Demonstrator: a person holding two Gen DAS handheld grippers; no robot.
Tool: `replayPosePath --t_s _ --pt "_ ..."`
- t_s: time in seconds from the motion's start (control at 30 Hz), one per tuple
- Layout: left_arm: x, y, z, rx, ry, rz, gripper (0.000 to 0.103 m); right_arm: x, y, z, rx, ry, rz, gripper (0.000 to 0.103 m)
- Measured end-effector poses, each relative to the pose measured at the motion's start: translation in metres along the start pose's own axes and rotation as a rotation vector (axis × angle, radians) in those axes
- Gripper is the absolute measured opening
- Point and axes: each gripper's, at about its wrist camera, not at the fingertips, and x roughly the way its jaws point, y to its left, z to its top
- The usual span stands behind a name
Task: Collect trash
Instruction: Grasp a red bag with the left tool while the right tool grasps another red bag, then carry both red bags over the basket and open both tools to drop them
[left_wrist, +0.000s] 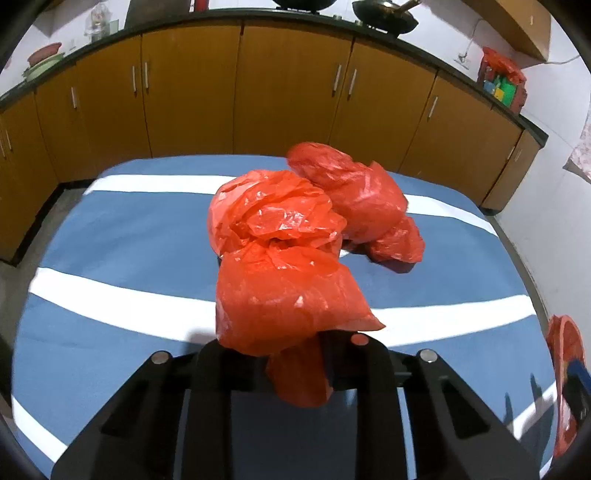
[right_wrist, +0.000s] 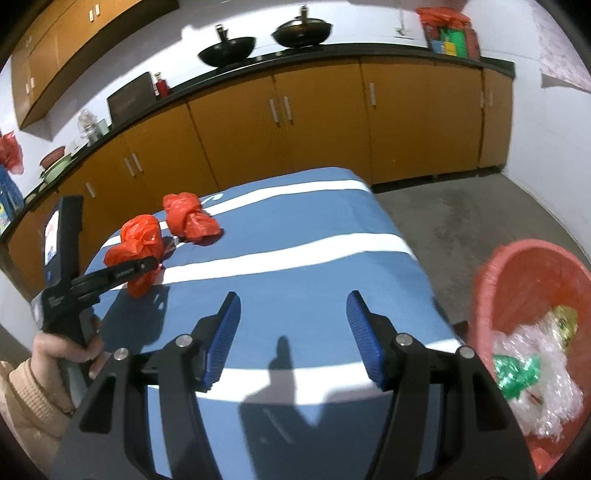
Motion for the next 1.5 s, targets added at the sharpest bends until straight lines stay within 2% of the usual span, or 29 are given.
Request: replayPosePath --t_s 0.13,0.33,0.57,0.73,0.8,0.83,0.87,0.97,1.13,1.27,1.5 --pt "-0.019 0.027 -0.005 0.007 -0.026 0.010 0.024 0.021 0.025 0.012 -0.031 0.006 0.056 0.059" --pt "-0.038 0.066 -0.005 0.012 -0.067 0.055 0.024 0.075 0.069 0.038 -0.087 0.035 0.127 0.059" --pt "-0.046 0.099 -0.005 -0.007 -0.076 0.078 0.024 0.139 0.108 0.069 -0.170 0.060 0.123 0.071" --pt "-0.043 0.110 -0.005 -0.033 -0.066 0.082 0.024 0.169 0.130 0.088 -0.247 0.083 0.098 0.072" --pt "-0.043 0.113 -0.007 -0.029 -0.064 0.088 0.024 0.177 0.134 0.090 -0.260 0.105 0.100 0.066" --pt "-0.043 0.113 -0.007 -0.029 -0.063 0.091 0.024 0.179 0.135 0.090 -0.269 0.120 0.103 0.050" --pt "-0.043 0.114 -0.008 -0.031 -0.063 0.091 0.024 0.180 0.135 0.089 -0.272 0.130 0.104 0.045" --pt "-0.048 0.113 -0.008 -0.037 -0.062 0.090 0.024 0.170 0.127 0.083 -0.259 0.140 0.120 0.038" --pt "-0.072 0.098 -0.007 -0.018 -0.084 0.079 0.024 0.123 0.098 0.069 -0.184 0.129 0.129 0.037" --pt "-0.094 0.079 -0.007 -0.008 -0.102 0.042 0.024 0.059 0.060 0.057 -0.114 0.089 0.113 0.037" --pt "-0.141 0.004 -0.014 0.090 -0.147 -0.048 0.024 -0.055 -0.004 0.046 -0.023 0.002 0.045 0.037"
